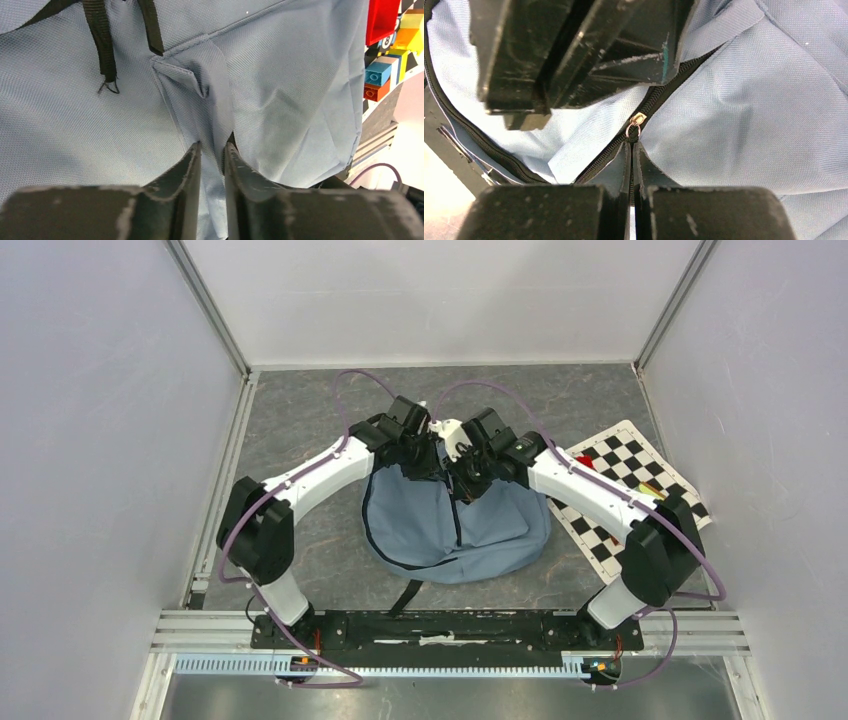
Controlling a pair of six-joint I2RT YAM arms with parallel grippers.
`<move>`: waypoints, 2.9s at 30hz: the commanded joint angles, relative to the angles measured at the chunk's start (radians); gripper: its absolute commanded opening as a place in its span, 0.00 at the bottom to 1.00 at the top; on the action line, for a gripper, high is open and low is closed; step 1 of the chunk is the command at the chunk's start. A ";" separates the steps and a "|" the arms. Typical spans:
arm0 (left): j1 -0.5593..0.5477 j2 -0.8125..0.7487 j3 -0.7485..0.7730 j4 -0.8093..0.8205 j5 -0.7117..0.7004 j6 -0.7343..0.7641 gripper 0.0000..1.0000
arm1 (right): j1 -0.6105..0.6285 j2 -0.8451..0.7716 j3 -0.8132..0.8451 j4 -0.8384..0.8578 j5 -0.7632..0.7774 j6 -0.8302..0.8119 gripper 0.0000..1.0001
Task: Pack the student bag
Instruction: Zip the student bag at the center of the board, then reset both arms
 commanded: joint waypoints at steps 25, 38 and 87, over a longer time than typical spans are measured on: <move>0.043 -0.092 -0.136 0.288 0.069 -0.074 0.02 | 0.095 -0.216 -0.210 -0.208 -0.073 0.058 0.00; 0.114 -0.039 -0.093 0.308 0.089 -0.066 0.02 | 0.102 -0.277 -0.254 -0.310 -0.101 0.041 0.00; 0.379 -0.215 -0.156 0.345 -0.063 0.044 1.00 | -0.181 -0.087 0.042 0.068 0.164 0.104 0.91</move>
